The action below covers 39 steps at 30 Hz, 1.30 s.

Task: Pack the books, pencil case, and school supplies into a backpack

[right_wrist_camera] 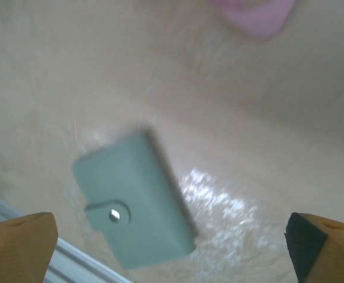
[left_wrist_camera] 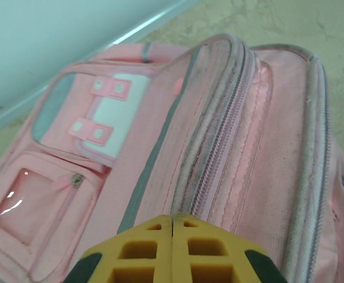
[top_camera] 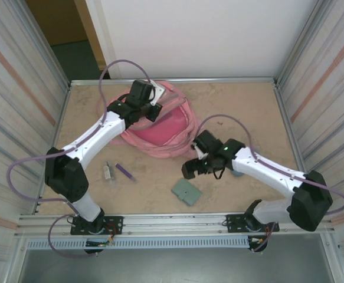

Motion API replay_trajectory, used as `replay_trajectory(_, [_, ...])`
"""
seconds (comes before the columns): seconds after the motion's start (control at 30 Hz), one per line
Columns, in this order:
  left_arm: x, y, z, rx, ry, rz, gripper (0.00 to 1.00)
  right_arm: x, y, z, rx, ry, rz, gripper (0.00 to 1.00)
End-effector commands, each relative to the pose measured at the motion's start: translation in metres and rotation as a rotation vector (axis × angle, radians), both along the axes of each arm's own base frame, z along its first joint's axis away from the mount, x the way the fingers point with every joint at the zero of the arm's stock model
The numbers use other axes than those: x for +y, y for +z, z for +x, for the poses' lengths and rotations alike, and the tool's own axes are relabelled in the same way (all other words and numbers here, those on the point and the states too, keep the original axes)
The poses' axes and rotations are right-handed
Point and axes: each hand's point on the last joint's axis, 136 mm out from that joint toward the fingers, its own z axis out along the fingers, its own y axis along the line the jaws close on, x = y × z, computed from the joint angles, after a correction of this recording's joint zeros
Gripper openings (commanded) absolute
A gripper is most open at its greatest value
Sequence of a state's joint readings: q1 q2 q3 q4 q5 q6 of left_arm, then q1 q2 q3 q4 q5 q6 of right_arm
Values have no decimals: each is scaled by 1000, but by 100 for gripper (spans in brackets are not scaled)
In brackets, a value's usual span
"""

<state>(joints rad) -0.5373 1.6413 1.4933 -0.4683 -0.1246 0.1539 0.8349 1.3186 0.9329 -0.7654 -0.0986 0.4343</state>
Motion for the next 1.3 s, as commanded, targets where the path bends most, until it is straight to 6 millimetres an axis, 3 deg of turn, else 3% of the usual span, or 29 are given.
replay_trajectory(0.0, [1,45,-1,-135,-20,-39,0,-2,-29,-30,81,114,-108,99])
replay_trajectory(0.1, [0,49,-3,-145,-28,-82,0,11,-45,-49,155,195,-115,99])
replay_trajectory(0.2, [-5,41,-9,-115,-50,-114,0,18,-56,-58,227,223,-105,99])
replay_trajectory(0.37, [-11,-8,-27,30,-65,-153,0,20,-71,-55,273,232,-136,96])
replay_trajectory(0.47, [-13,-34,-48,147,-59,-215,25,20,-81,-53,310,229,-143,88])
replay_trajectory(0.57, [-17,-45,-79,264,-69,-322,37,22,-86,-52,332,223,-156,87])
replay_trajectory(0.63, [-13,-48,-99,305,-63,-367,40,24,-87,-51,332,208,-148,80])
replay_trajectory(0.83, [3,-54,-151,396,16,-495,45,37,-69,-34,390,17,36,69])
replay_trajectory(0.9, [-3,-64,-171,413,20,-542,46,43,-59,-27,430,-52,137,68])
replay_trajectory(1.13, [-36,-141,-237,694,34,-547,48,69,-24,-21,630,-162,529,73])
replay_trajectory(1.27, [-64,-159,-265,793,-14,-499,41,45,-30,-22,598,-138,435,71])
